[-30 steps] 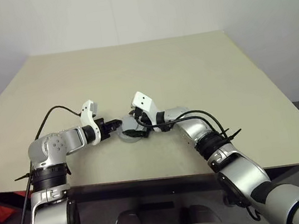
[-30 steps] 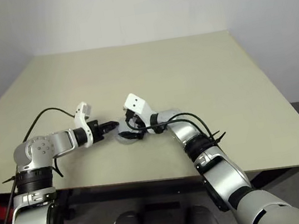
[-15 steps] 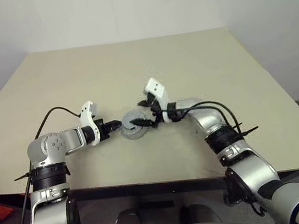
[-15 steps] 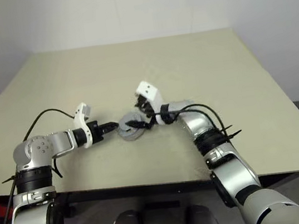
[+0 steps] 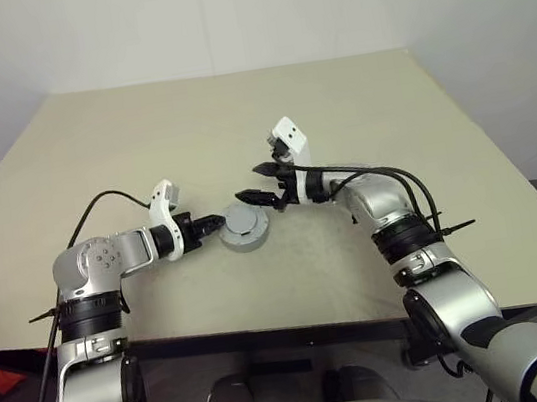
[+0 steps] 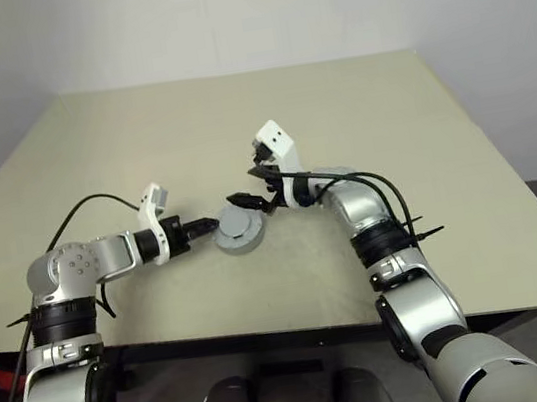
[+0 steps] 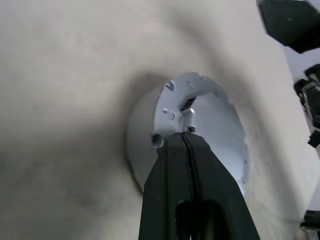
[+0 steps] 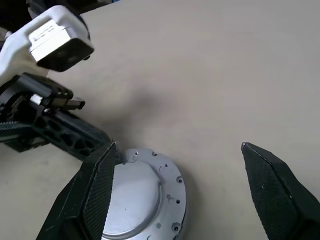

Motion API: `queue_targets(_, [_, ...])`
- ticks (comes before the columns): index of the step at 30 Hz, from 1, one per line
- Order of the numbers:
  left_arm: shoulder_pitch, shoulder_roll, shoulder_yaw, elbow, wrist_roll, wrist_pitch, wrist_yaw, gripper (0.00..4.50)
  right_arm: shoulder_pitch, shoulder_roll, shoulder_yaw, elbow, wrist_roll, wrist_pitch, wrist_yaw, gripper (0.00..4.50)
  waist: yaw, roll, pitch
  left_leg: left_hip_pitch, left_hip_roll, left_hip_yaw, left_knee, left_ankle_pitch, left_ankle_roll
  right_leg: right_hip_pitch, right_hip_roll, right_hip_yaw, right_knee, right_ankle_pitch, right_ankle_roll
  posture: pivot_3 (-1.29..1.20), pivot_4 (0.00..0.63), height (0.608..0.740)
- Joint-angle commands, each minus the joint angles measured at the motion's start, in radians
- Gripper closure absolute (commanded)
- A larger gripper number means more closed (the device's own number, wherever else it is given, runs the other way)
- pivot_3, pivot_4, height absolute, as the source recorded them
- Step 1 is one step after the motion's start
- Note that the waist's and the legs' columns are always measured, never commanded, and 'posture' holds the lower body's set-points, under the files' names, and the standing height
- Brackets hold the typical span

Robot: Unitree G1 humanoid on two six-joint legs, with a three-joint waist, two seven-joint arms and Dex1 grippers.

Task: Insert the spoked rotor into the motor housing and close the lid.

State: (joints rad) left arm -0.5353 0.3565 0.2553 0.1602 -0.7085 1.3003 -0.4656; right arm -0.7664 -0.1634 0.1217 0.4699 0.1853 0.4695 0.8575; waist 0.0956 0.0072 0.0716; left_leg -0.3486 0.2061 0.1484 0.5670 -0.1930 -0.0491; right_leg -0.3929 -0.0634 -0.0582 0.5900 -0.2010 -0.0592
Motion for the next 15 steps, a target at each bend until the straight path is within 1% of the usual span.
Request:
queue_targets(1, [0.004, -0.002, 0.004, -0.044, -0.029, 0.019, -0.015, 4.50, -0.018, -0.023, -0.055, -0.057, 0.062, 0.108, -0.011, 0.02, 0.001, 0.000, 0.000, 0.000, 0.000, 0.000, 0.000, 0.000, 0.000, 0.000, 0.000, 0.000, 0.000, 0.000, 0.000, 0.00, 0.000, 0.740])
queue_targets(4, [0.009, 0.002, 0.008, -0.046, -0.028, 0.021, -0.012, 4.50, -0.028, -0.059, -0.108, -0.059, 0.121, 0.260, -0.017, 0.02, 0.003, 0.000, 0.000, -0.001, 0.000, 0.000, 0.001, 0.000, 0.001, 0.000, 0.000, 0.000, 0.000, 0.000, 0.000, 0.00, 0.000, 0.740])
queue_targets(7, [0.015, 0.006, 0.012, -0.046, -0.027, 0.022, -0.009, 4.50, -0.051, -0.130, -0.180, -0.019, 0.192, 0.483, -0.019, 0.02, 0.004, 0.000, 0.000, -0.002, 0.000, 0.000, 0.003, -0.001, 0.002, 0.000, 0.000, 0.000, 0.000, 0.000, 0.000, 0.00, 0.000, 0.740])
queue_targets(9, [0.019, 0.004, 0.011, -0.050, -0.027, 0.022, -0.008, 4.50, -0.053, -0.154, -0.206, -0.007, 0.224, 0.584, -0.026, 0.02, 0.004, 0.000, 0.000, -0.002, 0.000, 0.000, 0.004, -0.001, 0.002, 0.001, 0.000, 0.000, 0.000, 0.000, 0.000, 0.00, 0.000, 0.740])
queue_targets(12, [0.022, 0.002, 0.011, -0.054, -0.026, 0.022, -0.006, 4.50, -0.046, -0.170, -0.220, 0.009, 0.245, 0.674, -0.040, 0.02, 0.003, 0.000, 0.000, -0.001, 0.000, 0.000, 0.004, -0.001, 0.001, 0.001, 0.002, 0.000, 0.002, 0.000, 0.000, 0.00, 0.000, 0.740])
queue_targets(15, [0.025, 0.003, 0.013, -0.057, -0.025, 0.022, -0.004, 4.50, -0.039, -0.158, -0.240, 0.046, 0.255, 0.740, -0.073, 0.02, 0.005, 0.000, 0.000, 0.000, 0.001, 0.000, 0.004, 0.001, -0.001, 0.000, 0.003, 0.000, 0.003, 0.000, 0.000, 0.00, 0.000, 0.740])
